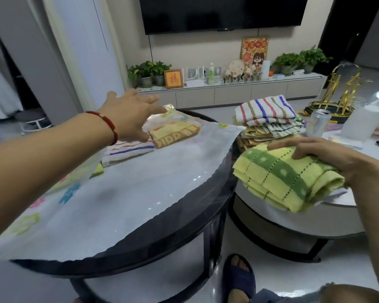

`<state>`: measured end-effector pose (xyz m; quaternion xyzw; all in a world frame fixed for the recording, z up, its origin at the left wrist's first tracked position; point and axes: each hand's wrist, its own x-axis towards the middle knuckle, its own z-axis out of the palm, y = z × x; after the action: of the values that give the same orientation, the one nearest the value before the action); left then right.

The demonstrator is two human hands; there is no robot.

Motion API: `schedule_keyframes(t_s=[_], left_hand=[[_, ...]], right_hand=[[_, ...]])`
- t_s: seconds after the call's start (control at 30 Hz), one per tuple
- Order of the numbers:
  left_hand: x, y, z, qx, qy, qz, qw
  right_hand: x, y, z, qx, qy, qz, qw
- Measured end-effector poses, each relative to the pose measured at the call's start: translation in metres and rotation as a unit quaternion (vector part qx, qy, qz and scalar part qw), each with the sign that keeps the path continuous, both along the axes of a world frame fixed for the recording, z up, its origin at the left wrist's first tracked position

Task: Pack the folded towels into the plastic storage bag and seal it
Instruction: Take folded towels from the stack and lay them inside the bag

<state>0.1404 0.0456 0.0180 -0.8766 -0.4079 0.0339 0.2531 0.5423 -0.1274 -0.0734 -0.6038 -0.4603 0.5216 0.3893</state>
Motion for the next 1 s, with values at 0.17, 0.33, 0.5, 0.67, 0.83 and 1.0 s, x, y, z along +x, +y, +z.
schedule_keyframes(t_s=[0.17, 0.33, 0.5, 0.67, 0.83, 1.0], left_hand=[[-0.007, 0.002, 0.017, 0.01, 0.01, 0.012, 1.0], [-0.013, 0.002, 0.035, 0.02, -0.032, 0.009, 0.999], [-0.018, 0.009, 0.05, 0.023, -0.043, 0.001, 0.999], [-0.025, 0.018, 0.051, 0.025, -0.063, -0.014, 0.998], [-0.028, 0.022, 0.046, 0.024, -0.066, -0.025, 0.997], [-0.031, 0.019, 0.037, 0.002, -0.062, -0.025, 0.998]], right_hand=[[-0.087, 0.038, 0.0, 0.03, 0.113, 0.152, 0.981], [-0.175, 0.113, -0.012, 0.043, 0.202, 0.181, 0.962], [-0.239, 0.194, -0.02, 0.06, 0.192, 0.145, 0.969], [-0.246, 0.279, -0.035, 0.133, 0.225, -0.134, 0.956], [-0.231, 0.303, -0.068, 0.089, 0.207, -0.194, 0.955], [-0.223, 0.272, -0.068, 0.105, 0.05, -0.189, 0.975]])
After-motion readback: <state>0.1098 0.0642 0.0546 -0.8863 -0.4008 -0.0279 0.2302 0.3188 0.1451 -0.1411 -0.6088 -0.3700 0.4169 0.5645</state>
